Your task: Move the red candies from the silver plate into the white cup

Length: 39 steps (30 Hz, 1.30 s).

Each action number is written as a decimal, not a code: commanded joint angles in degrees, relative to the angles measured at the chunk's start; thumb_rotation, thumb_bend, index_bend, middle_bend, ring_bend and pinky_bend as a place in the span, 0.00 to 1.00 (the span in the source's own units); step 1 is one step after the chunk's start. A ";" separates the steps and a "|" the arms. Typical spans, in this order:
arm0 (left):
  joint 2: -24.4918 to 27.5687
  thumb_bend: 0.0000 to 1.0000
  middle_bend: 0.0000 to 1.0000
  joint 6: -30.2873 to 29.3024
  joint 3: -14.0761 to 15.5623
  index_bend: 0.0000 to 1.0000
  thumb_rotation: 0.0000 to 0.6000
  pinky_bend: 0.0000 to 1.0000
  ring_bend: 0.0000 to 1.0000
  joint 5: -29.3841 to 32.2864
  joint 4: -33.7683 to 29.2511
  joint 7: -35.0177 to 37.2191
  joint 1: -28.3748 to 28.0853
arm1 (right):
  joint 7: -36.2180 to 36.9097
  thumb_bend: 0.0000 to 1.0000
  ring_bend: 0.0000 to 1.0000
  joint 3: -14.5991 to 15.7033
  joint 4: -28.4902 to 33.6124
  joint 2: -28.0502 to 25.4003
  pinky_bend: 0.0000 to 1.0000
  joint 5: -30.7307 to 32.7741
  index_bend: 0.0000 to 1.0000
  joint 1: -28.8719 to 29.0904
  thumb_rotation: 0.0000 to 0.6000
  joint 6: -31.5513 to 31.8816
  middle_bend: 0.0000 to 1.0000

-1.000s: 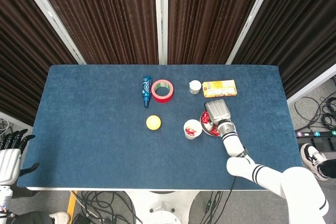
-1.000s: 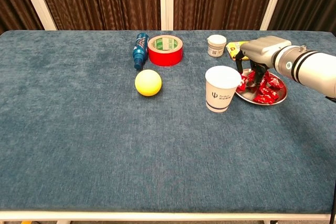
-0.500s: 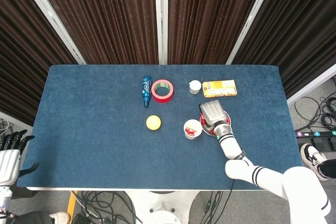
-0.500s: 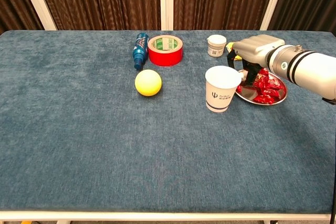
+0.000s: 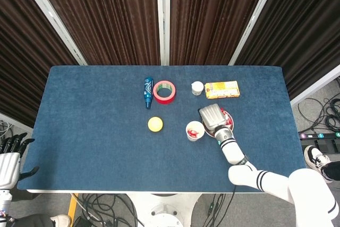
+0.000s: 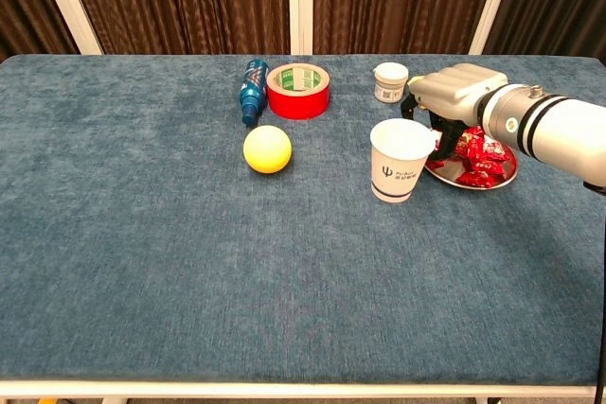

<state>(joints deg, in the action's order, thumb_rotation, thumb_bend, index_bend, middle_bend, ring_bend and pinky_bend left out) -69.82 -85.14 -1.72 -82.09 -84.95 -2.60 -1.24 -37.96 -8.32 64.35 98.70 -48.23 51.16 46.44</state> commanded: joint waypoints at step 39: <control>0.01 0.00 0.22 0.77 -0.03 0.29 1.00 0.13 0.12 0.09 -0.43 -0.43 -0.20 | 2.22 0.37 1.00 -1.08 -2.83 -2.00 1.00 1.07 0.68 -1.16 1.00 1.01 1.00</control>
<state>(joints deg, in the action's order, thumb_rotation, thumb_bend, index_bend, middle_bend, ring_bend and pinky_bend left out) -69.81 -84.38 -1.75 -82.00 -85.38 -3.03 -1.44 -37.29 -8.55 58.89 98.42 -45.40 50.42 46.02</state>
